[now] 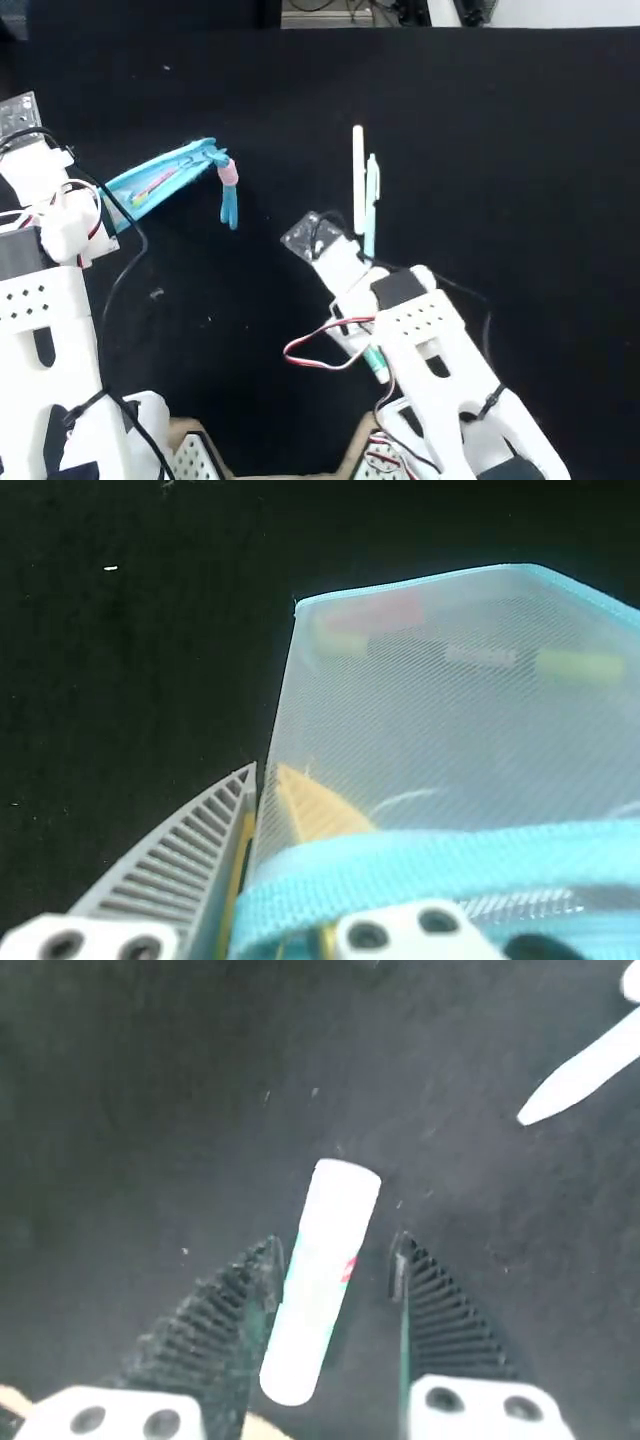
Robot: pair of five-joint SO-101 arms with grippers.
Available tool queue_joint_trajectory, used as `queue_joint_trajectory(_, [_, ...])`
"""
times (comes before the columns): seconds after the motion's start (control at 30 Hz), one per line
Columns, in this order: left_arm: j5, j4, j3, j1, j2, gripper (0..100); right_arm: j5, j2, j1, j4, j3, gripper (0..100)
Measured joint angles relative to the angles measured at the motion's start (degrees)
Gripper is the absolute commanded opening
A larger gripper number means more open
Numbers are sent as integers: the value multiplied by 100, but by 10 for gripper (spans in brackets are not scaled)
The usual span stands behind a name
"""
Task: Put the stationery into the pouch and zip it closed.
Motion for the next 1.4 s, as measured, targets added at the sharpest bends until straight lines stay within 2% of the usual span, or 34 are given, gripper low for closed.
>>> queue_joint_trajectory(0.17, [0,0,0,0,0,30,0,0,9,-202,18,242])
queue_joint_trajectory(0.3, [0,0,0,0,0,30,0,0,9,-220,26,211])
queue_joint_trajectory(0.53, [0,0,0,0,0,30,0,0,9,-747,519,226])
queue_joint_trajectory(0.87, [0,0,0,0,0,30,0,18,9,-967,589,224])
queue_joint_trajectory(1.07, [0,0,0,0,0,30,0,888,9,-1257,554,220])
queue_joint_trajectory(1.13, [0,0,0,0,0,30,0,1055,79,-1213,466,176])
queue_joint_trajectory(1.27, [0,0,0,0,0,30,0,1116,105,-1143,431,5])
queue_joint_trajectory(1.4, [0,0,0,0,0,30,9,1116,334,-1029,237,9])
